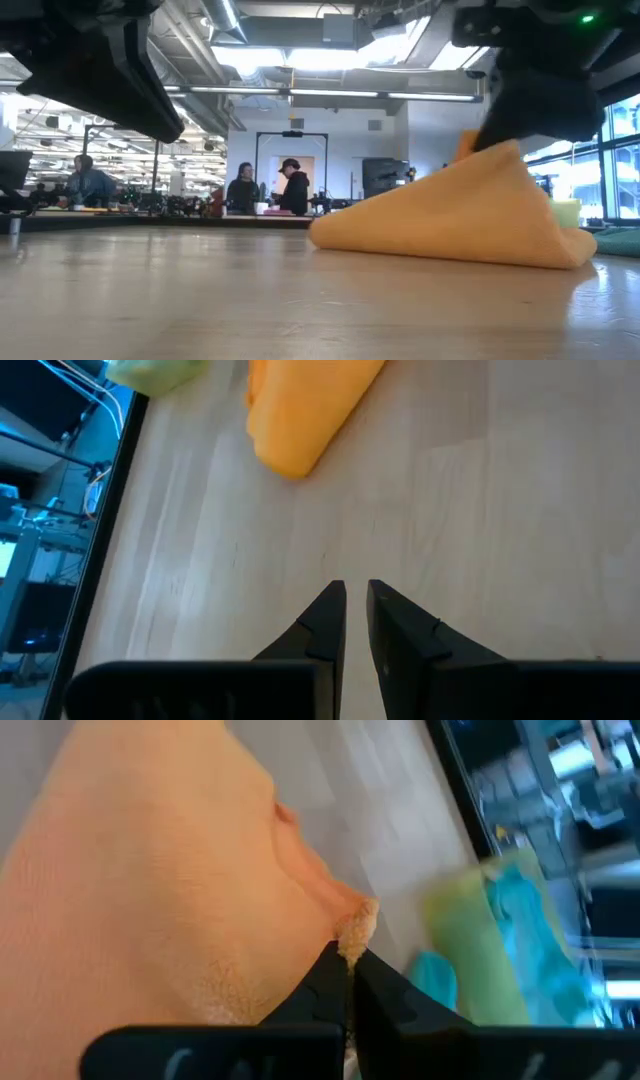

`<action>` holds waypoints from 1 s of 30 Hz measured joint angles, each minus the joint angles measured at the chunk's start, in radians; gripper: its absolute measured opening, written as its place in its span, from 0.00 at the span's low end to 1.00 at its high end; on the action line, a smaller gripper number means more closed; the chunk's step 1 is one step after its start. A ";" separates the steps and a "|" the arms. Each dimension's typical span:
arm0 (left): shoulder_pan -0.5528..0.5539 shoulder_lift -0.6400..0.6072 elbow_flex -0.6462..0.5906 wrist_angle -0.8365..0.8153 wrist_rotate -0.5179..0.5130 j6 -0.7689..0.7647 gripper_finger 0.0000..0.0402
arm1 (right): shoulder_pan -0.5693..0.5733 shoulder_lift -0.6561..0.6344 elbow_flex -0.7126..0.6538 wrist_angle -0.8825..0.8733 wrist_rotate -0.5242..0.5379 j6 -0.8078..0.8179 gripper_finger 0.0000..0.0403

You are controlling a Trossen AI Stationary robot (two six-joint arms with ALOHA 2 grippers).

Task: Fold microfiber towels
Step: Fold the yellow microfiber cloth

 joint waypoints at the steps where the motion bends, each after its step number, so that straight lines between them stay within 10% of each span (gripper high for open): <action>1: 0.000 0.000 0.000 0.005 -0.001 0.000 0.09 | 0.009 0.000 -0.001 -0.019 -0.003 0.043 0.01; 15: 0.005 0.000 -0.001 0.072 -0.017 0.033 0.09 | 0.071 0.000 -0.181 0.067 -0.349 0.462 0.14; 24: 0.042 0.000 -0.001 0.150 -0.023 0.046 0.09 | 0.144 0.000 -0.126 0.026 -0.349 0.480 0.15; 30: 0.117 0.000 -0.001 0.433 0.040 0.331 0.09 | 0.163 0.000 -0.160 0.037 -0.491 0.537 0.13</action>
